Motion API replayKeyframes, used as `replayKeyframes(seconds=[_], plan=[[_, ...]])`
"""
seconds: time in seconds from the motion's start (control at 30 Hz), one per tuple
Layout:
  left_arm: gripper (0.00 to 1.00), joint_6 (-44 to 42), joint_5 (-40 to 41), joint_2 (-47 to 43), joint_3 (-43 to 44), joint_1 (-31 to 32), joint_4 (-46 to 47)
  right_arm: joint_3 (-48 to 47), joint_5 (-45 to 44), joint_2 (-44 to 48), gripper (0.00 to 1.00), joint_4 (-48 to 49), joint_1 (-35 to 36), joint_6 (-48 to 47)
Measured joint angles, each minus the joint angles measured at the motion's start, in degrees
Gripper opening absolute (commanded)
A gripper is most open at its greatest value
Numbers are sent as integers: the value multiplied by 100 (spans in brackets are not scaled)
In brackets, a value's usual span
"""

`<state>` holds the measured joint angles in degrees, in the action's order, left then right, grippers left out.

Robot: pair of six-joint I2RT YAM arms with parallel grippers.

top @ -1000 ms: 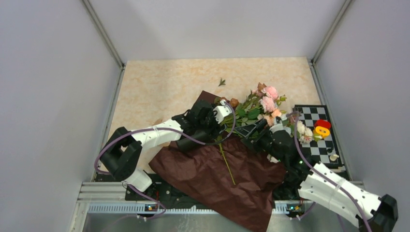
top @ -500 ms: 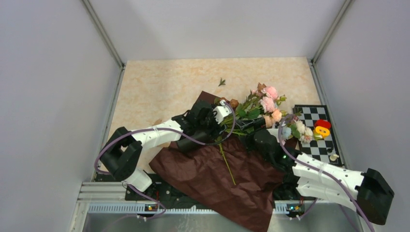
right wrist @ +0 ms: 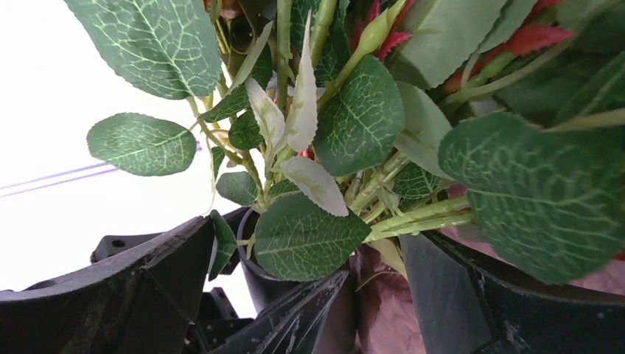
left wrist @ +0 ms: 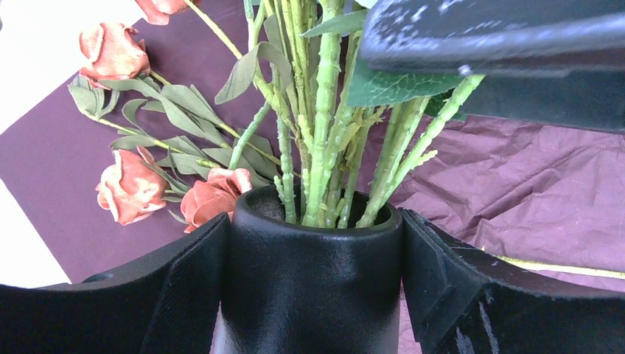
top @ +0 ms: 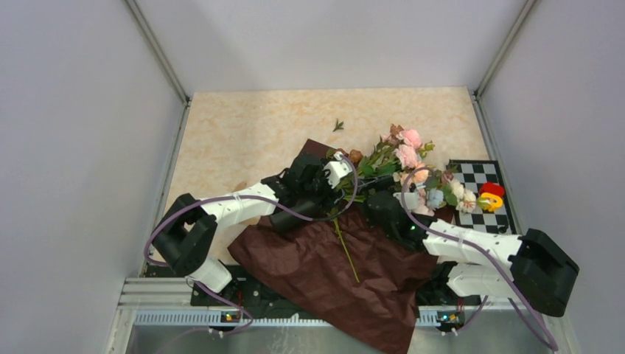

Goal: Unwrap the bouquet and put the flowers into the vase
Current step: Pick up the vase from the wrapping paper.

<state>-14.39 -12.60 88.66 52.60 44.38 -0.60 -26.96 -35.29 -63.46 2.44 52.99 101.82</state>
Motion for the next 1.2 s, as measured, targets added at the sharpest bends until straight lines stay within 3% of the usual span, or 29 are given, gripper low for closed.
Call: replayKeyframes(seconds=[0.3,0.7,0.83,0.97,1.0,1.2], plan=[[0,-4,0,0,-57,-7,105,-358,-245,-874,96,258,13,-173],[0,-26,22,59,-76,-24,212,-509,-264,-1722,79,903,-208,-581],[0,-37,46,96,-76,-42,269,-509,-212,-1838,70,1130,-273,-734],[0,-79,105,133,-74,-48,282,-496,-133,-1945,49,1480,-356,-1010],[0,-87,120,155,-74,-50,284,-492,-118,-1961,38,1558,-369,-1099],[0,-122,188,214,-74,-55,284,-457,-103,-1987,2,2170,-420,-1853]])
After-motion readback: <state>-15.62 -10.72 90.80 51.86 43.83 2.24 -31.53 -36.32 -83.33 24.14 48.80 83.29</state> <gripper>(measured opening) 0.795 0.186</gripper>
